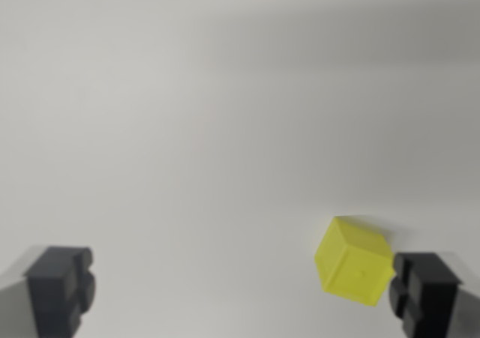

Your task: Pick yellow cube

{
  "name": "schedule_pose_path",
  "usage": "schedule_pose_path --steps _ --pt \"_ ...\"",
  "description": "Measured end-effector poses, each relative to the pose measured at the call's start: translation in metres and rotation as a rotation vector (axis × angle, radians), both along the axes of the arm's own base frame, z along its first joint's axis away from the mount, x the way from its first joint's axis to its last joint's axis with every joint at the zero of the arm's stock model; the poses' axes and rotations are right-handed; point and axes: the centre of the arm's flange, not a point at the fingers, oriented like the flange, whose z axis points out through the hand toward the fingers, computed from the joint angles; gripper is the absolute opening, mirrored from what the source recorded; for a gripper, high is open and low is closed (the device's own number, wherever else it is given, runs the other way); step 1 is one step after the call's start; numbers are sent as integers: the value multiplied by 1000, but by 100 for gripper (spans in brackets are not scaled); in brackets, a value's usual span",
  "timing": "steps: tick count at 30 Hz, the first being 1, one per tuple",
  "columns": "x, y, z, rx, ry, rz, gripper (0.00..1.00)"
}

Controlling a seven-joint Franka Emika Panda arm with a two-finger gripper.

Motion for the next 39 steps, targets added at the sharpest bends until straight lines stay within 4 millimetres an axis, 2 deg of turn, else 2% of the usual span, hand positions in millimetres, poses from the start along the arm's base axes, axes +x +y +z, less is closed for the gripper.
schedule_pose_path --steps 39 --pt "-81 -40 -97 -6 -13 -165 100"
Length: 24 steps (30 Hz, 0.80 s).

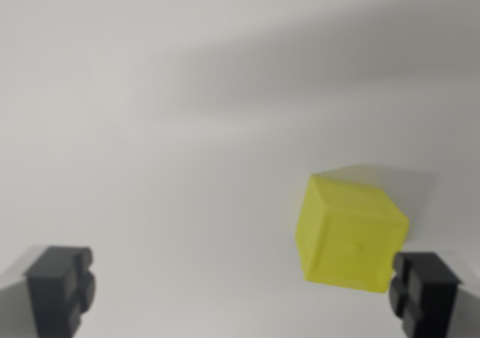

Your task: Pick yellow cube

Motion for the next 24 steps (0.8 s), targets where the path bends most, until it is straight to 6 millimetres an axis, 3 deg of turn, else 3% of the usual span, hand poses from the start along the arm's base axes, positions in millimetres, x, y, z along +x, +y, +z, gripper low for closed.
schedule_pose_path --steps 24 --pt "-50 -24 -60 -4 -7 -101 100"
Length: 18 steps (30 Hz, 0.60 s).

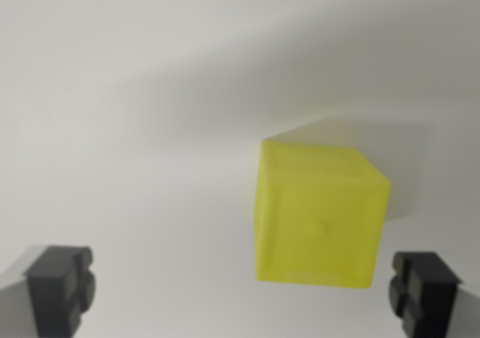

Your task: Pick yellow cube

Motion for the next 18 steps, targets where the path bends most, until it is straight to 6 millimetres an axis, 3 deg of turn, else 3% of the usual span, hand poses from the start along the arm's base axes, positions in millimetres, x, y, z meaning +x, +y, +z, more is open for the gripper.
schedule_pose_path --steps 18 --pt "-35 -18 -43 -3 -5 -70 100"
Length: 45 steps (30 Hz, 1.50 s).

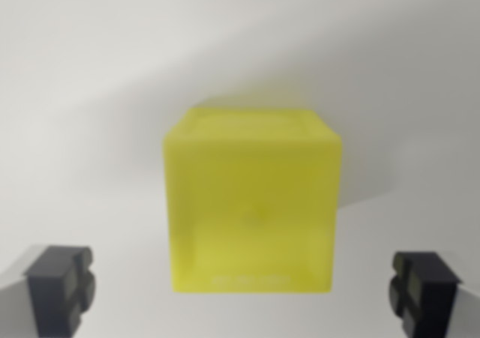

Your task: Pick yellow cube

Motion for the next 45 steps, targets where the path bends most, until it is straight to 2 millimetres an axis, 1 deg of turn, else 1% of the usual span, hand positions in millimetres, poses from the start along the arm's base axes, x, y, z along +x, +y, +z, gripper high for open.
schedule_pose_path --steps 18,23,24,29,45 --pt "-1 -1 -45 0 0 -8 100" --pt "-1 -1 -49 -1 -1 -10 100" --pt "-1 -1 -49 -1 -1 -11 0" --pt "-1 -1 -45 -1 -1 -11 0" --pt "-1 -1 -5 -1 -2 -12 0"
